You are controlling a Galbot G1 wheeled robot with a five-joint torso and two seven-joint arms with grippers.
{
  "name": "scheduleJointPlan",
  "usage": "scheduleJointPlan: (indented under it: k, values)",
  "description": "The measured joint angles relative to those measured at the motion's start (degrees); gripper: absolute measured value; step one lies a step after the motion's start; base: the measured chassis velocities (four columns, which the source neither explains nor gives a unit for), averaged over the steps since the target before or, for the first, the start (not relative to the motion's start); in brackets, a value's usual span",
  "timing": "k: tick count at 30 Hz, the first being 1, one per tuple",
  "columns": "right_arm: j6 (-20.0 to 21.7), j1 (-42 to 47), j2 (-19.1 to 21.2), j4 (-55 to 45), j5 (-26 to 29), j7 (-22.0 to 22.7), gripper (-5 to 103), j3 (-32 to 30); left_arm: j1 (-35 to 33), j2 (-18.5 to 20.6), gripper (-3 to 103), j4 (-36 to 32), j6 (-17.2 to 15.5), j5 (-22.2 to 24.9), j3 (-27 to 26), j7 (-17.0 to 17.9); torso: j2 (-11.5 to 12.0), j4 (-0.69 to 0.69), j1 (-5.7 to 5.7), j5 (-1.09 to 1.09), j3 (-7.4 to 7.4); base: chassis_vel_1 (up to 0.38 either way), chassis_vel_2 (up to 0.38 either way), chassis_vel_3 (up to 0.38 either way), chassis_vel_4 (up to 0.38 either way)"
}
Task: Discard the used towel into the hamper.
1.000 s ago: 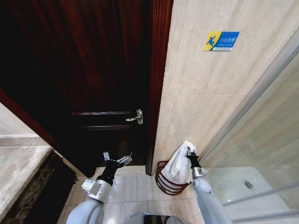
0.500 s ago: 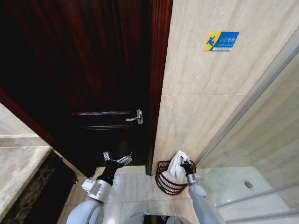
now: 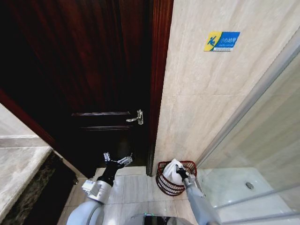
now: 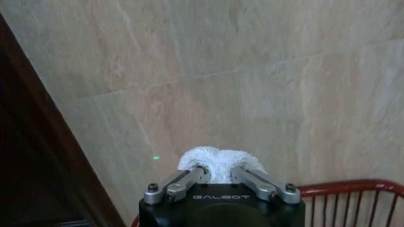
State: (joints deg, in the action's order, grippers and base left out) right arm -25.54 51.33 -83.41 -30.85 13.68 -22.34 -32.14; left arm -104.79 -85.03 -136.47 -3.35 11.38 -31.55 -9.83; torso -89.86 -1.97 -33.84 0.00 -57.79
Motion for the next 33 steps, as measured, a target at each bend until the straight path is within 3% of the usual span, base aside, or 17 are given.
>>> scheduleJointPlan:
  k: [6, 9, 10, 11, 14, 20, 26, 28, 29, 30, 33]
  values:
    - [0.01, -2.44, -0.82, 2.70, -2.83, 0.57, 3, -0.86, 0.00, 0.00, 100, 0.00, 0.00, 0.00, 0.00, 0.00, 0.00, -0.01, 0.00, 0.00, 0.00, 0.000, 0.000, 0.000, 0.000]
    - [0.35, -1.07, -0.58, -0.84, -3.18, 1.14, 6, 0.25, 0.00, 0.00, 100, 0.00, 0.00, 0.00, 0.00, 0.00, 0.00, -0.02, -0.01, 0.01, 0.00, 0.000, 0.000, 0.000, 0.000]
    - [1.00, 0.19, -0.18, -3.46, -3.18, 1.30, 10, 1.18, 0.00, 0.00, 100, 0.00, 0.00, 0.00, 0.00, 0.00, 0.00, -0.01, 0.00, 0.00, 0.00, 0.000, 0.000, 0.000, 0.000]
    - [2.72, 2.92, 0.84, -8.21, -4.09, 0.21, 26, 2.58, 0.00, 0.00, 100, 0.00, 0.00, 0.00, 0.00, 0.00, 0.00, 0.01, 0.00, 0.01, 0.00, 0.000, 0.000, 0.000, 0.000]
    - [3.62, 3.94, 1.38, -9.29, -4.76, -0.77, 32, 2.63, 0.00, 0.00, 100, 0.00, 0.00, 0.00, 0.00, 0.00, 0.00, 0.00, 0.00, 0.00, 0.00, 0.000, 0.000, 0.000, 0.000]
    - [5.93, 5.98, 2.18, -9.28, -7.95, -1.68, 59, 1.37, 0.00, 0.00, 100, 0.00, 0.00, 0.00, 0.00, 0.00, 0.00, 0.00, 0.00, 0.00, 0.00, 0.000, 0.000, 0.000, 0.000]
    - [5.91, 6.51, 2.14, -8.84, -8.00, -0.97, 76, 0.47, 0.00, 0.00, 100, 0.00, 0.00, 0.00, 0.00, 0.00, 0.00, 0.00, 0.00, 0.00, 0.00, 0.000, 0.000, 0.000, 0.000]
    - [6.34, 6.48, 1.84, -8.27, -8.43, 2.47, 86, 0.17, 0.00, 0.00, 100, 0.00, 0.00, 0.00, 0.00, 0.00, 0.00, 0.00, 0.00, 0.01, 0.00, 0.000, 0.000, 0.000, 0.000]
    - [8.33, 6.56, 1.72, -8.42, -9.44, 6.92, 91, 0.27, 0.00, 0.00, 100, 0.00, 0.00, 0.00, 0.00, 0.00, 0.00, -0.01, 0.00, 0.01, 0.00, 0.000, 0.000, 0.000, 0.000]
    - [8.33, 6.56, 1.72, -8.42, -9.44, 6.92, 91, 0.27, 0.00, 0.00, 100, 0.00, 0.00, 0.00, 0.00, 0.00, 0.00, -0.01, 0.00, 0.01, 0.00, 0.000, 0.000, 0.000, 0.000]
    - [11.15, 6.65, 1.99, -8.15, -10.96, 12.72, 100, 0.01, 0.00, 0.00, 100, 0.00, 0.00, 0.00, 0.00, 0.00, 0.00, 0.00, 0.00, 0.01, 0.00, 0.000, 0.000, 0.000, 0.000]
